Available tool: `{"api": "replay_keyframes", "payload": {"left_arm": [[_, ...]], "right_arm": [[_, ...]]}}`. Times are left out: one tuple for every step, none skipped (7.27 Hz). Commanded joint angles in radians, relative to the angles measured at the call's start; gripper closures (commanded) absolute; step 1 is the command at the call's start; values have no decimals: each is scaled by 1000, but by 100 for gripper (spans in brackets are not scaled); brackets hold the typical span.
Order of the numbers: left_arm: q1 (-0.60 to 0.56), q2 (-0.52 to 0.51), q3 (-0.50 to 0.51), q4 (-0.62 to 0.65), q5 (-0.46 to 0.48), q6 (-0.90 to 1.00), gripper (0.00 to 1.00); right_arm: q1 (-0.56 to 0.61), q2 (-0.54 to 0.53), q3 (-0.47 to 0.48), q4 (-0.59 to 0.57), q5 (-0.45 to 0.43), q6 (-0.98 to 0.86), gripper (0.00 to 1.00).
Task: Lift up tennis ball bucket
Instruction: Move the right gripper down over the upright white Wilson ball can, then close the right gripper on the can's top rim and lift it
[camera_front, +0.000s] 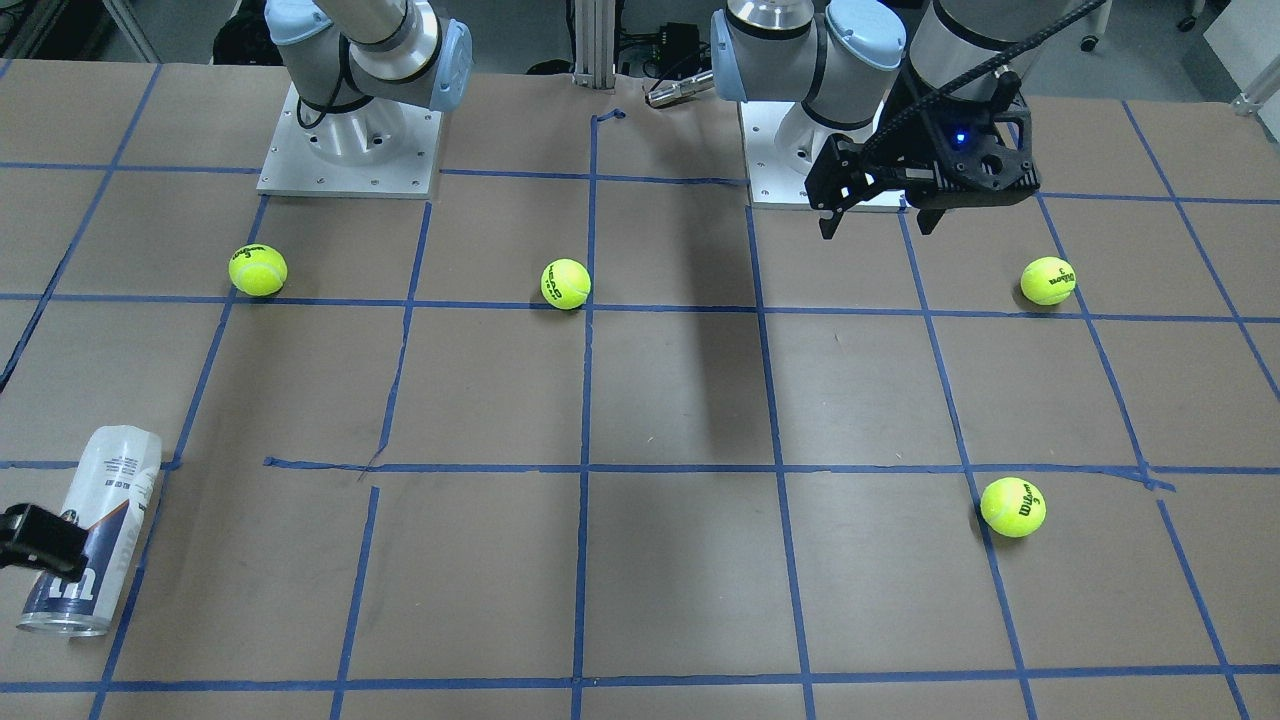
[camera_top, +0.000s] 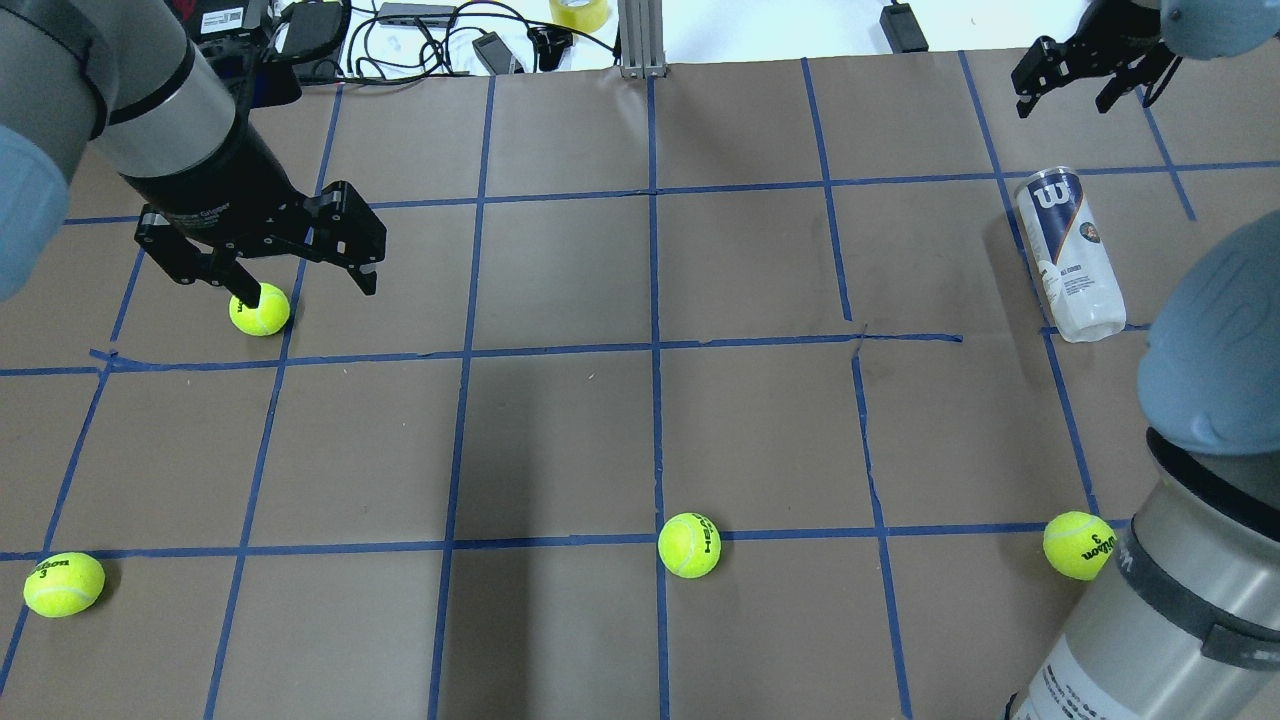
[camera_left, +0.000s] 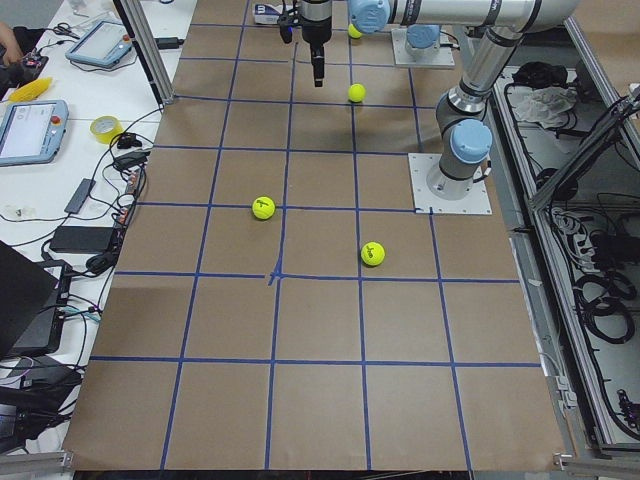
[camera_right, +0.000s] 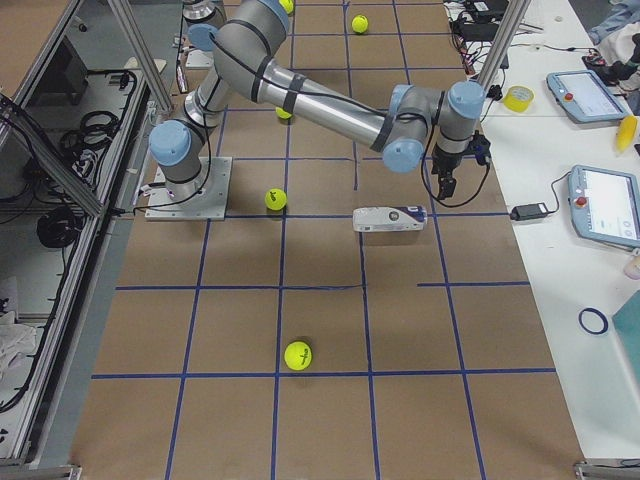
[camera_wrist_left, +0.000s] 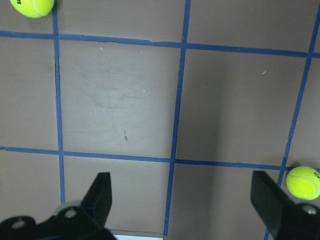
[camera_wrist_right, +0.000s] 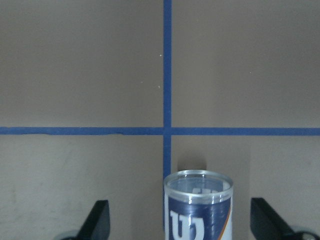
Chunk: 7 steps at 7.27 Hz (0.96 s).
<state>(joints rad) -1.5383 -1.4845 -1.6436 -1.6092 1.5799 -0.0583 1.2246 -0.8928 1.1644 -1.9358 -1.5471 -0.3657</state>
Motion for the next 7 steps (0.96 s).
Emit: {"api": "replay_keyframes", "payload": {"left_arm": [[4,1,1,0,0,0,0],[3,1,1,0,0,0,0],[4,1,1,0,0,0,0],[6,1,2,0,0,-2,0],[6,1,2,-1,0,-2,0],[6,1,2,-1,0,0,0],[6,1,2,-1,0,-6,0]], "right_arm": [[-22,73,18,-45,13,-19,1],[-30,77,32,-25,10,-21,1],[-30,80,41,-25,12,-21,1],[-33,80,67,-23,12,-21,1],[-33,78,96,-38,4,-21,1],[-33,77,103,-35,1,-18,4],[-34,77,104,-40,-5,-22,12]]}}
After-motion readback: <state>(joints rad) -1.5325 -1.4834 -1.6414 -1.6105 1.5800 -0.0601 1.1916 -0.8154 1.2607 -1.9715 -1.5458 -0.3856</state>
